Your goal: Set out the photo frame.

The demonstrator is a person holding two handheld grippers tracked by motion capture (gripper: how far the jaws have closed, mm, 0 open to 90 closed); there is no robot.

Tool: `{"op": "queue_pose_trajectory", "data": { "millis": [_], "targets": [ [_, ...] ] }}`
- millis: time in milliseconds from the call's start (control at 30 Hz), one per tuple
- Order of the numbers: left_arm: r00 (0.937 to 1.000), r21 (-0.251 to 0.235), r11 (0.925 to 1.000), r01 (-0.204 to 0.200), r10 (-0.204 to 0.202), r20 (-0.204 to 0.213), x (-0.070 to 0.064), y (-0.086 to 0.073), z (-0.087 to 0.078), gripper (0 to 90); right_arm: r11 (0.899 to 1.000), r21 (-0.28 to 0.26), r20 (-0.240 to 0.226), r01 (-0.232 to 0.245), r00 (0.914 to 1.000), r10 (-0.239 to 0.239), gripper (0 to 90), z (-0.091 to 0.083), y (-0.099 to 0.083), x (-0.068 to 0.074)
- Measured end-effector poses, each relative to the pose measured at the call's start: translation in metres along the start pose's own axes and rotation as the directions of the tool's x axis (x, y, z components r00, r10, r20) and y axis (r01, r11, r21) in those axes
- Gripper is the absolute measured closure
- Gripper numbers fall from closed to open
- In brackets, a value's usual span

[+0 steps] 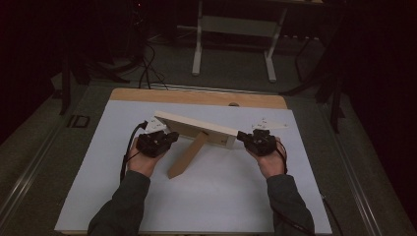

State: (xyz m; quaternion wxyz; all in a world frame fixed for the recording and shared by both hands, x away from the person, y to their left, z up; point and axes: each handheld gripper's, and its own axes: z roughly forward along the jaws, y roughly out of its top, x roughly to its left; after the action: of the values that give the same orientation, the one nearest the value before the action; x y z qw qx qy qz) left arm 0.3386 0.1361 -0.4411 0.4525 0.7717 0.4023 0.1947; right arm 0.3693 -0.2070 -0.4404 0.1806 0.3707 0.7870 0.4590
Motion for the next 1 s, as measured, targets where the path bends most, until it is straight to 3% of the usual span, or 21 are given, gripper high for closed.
{"op": "queue_pose_trajectory", "data": {
  "millis": [200, 800, 900, 1000],
  "targets": [
    [0.9999, -0.007, 0.9999, 0.013, -0.014, -0.01, -0.001, 0.006, 0.0, 90.0, 1.0, -0.023, -0.021, -0.021, 0.9996, 0.021, 90.0, -0.001, 0.005, 0.0],
    [0.9995, -0.011, 0.9998, 0.019, -0.02, -0.023, -0.008, 0.018, 0.009, 90.0, 0.999, -0.047, -0.048, -0.016, 0.9988, 0.014, 89.9, -0.008, 0.014, 0.0],
    [0.9997, -0.005, 1.0, -0.008, 0.007, -0.025, -0.011, 0.019, 0.011, 90.0, 0.999, -0.049, -0.051, -0.012, 0.9986, 0.01, 89.9, -0.008, 0.014, 0.0],
    [0.9997, -0.007, 0.9999, -0.007, 0.007, -0.025, -0.013, 0.02, 0.012, 90.0, 0.999, -0.05, -0.052, -0.011, 0.9986, 0.009, 90.0, -0.009, 0.014, 0.0]
  ]
}}
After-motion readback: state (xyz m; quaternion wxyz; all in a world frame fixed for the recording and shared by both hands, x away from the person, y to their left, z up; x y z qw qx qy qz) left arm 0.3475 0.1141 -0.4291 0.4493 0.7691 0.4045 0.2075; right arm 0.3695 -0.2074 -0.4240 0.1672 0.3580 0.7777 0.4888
